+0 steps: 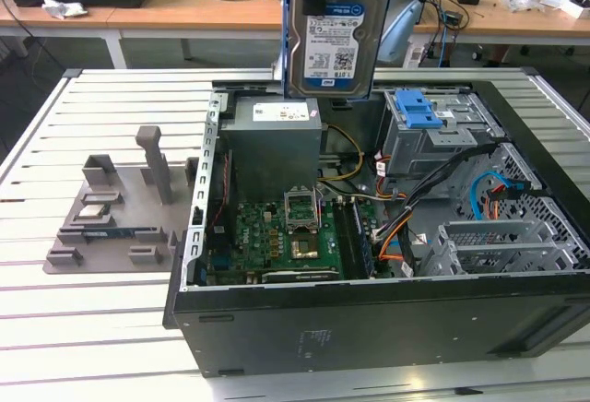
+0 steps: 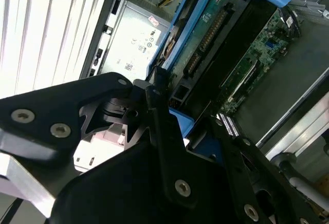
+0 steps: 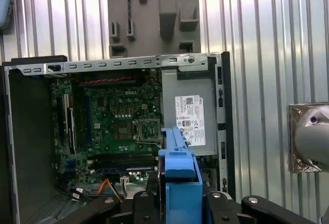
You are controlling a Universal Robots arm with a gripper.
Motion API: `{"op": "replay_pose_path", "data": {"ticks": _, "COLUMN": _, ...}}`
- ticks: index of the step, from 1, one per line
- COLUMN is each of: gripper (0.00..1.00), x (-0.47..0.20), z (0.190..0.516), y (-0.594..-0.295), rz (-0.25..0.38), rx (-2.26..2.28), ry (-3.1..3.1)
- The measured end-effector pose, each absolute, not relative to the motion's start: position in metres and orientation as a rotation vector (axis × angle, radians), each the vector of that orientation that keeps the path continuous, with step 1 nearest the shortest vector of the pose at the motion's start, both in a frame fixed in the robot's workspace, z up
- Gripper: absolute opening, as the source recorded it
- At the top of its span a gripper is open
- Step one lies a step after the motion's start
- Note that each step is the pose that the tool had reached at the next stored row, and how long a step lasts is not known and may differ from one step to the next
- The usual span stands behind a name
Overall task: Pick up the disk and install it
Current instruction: 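Pick up the disk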
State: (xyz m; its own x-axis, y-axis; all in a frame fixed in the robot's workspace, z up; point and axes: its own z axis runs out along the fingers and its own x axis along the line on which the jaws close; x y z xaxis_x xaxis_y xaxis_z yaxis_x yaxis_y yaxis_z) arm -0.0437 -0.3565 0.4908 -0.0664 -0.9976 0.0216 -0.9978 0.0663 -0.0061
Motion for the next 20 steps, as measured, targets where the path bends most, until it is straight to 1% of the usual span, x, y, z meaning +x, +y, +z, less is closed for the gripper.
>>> {"op": "replay_pose_path", "data": {"ticks": 20, "gripper": 0.37, "x": -0.044, "z": 0.491, "y": -0.388, "rz": 0.03, "rx": 2.138, "ry": -2.285}}
